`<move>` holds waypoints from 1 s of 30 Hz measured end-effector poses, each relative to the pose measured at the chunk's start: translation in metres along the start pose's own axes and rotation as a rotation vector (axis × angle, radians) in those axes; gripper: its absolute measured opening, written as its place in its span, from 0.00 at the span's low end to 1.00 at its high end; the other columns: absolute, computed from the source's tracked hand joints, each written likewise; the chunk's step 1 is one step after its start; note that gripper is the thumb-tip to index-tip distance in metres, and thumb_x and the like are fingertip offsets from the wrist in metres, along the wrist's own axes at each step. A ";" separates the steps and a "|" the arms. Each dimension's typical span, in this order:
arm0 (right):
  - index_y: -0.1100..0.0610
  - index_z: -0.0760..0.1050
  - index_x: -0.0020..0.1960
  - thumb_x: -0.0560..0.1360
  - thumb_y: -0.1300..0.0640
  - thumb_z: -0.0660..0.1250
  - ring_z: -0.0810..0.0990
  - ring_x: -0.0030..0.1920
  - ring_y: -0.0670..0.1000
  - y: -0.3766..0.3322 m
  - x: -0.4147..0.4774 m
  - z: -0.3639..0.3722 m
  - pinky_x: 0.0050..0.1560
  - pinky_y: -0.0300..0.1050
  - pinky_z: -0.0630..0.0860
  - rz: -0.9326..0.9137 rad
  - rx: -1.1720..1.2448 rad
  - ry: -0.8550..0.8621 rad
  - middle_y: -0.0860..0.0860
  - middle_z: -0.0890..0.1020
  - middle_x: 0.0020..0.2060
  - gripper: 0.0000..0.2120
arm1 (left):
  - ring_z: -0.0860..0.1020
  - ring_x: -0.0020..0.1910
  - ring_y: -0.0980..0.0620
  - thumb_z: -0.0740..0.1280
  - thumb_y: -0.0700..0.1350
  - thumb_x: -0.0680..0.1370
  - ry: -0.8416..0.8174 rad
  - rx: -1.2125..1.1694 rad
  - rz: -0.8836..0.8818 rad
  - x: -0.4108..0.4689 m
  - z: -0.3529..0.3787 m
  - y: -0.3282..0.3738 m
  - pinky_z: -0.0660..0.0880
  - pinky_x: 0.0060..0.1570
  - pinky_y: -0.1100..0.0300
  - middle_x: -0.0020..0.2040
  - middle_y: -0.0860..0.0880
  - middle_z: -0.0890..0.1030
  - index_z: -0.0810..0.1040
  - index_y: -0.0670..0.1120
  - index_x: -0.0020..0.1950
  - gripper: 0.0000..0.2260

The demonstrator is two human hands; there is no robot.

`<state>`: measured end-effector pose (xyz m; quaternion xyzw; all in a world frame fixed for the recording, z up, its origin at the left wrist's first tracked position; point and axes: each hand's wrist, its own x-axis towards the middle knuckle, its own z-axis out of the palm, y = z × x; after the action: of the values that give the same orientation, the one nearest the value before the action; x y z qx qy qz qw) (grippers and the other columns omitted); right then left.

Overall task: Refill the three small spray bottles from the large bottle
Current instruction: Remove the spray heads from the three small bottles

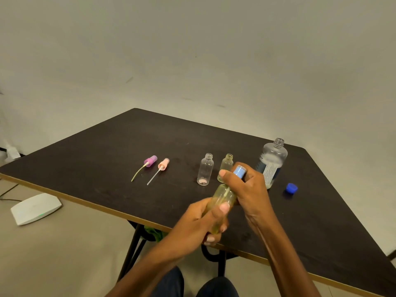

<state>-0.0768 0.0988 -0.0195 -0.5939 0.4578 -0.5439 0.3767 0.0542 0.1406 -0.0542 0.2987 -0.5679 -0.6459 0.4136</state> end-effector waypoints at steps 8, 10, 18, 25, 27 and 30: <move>0.52 0.72 0.31 0.54 0.39 0.76 0.68 0.26 0.46 0.011 -0.008 -0.004 0.27 0.38 0.67 0.086 0.245 -0.205 0.49 0.71 0.25 0.21 | 0.71 0.22 0.60 0.67 0.56 0.75 -0.490 -0.904 -0.267 -0.005 -0.001 -0.018 0.68 0.25 0.69 0.33 0.52 0.74 0.78 0.42 0.56 0.19; 0.54 0.75 0.38 0.51 0.30 0.73 0.71 0.26 0.42 0.006 -0.010 -0.007 0.27 0.34 0.67 0.058 0.168 -0.229 0.45 0.74 0.27 0.30 | 0.67 0.22 0.61 0.68 0.58 0.73 -0.321 -0.611 -0.231 -0.007 -0.004 -0.013 0.67 0.25 0.68 0.33 0.51 0.73 0.79 0.44 0.56 0.20; 0.60 0.72 0.39 0.67 0.39 0.68 0.72 0.30 0.46 -0.004 -0.007 -0.018 0.31 0.36 0.71 -0.086 -0.075 -0.094 0.49 0.74 0.29 0.23 | 0.73 0.28 0.62 0.62 0.59 0.70 0.075 0.381 0.076 -0.005 -0.002 0.009 0.70 0.30 0.68 0.32 0.54 0.76 0.74 0.52 0.53 0.16; 0.51 0.72 0.29 0.64 0.44 0.67 0.73 0.27 0.43 -0.010 -0.008 -0.015 0.26 0.34 0.70 -0.049 0.137 -0.236 0.46 0.75 0.27 0.12 | 0.68 0.18 0.59 0.70 0.52 0.74 -0.504 -0.941 -0.440 -0.008 -0.009 0.005 0.67 0.23 0.67 0.28 0.50 0.75 0.78 0.39 0.52 0.17; 0.49 0.73 0.31 0.63 0.41 0.68 0.73 0.29 0.42 -0.012 -0.006 -0.013 0.28 0.33 0.70 -0.062 0.123 -0.280 0.47 0.75 0.29 0.13 | 0.70 0.19 0.59 0.69 0.52 0.75 -0.570 -1.005 -0.425 -0.007 -0.012 0.001 0.68 0.23 0.67 0.28 0.50 0.75 0.77 0.39 0.53 0.17; 0.51 0.74 0.39 0.61 0.28 0.65 0.74 0.34 0.43 -0.014 -0.002 -0.014 0.32 0.33 0.71 -0.151 -0.075 -0.246 0.47 0.75 0.34 0.26 | 0.66 0.19 0.60 0.65 0.57 0.74 -0.292 -0.391 -0.276 -0.008 -0.013 0.008 0.66 0.23 0.69 0.28 0.52 0.73 0.79 0.43 0.52 0.17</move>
<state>-0.0893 0.1059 -0.0055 -0.7026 0.3822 -0.4763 0.3653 0.0709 0.1410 -0.0490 0.1913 -0.4400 -0.8297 0.2852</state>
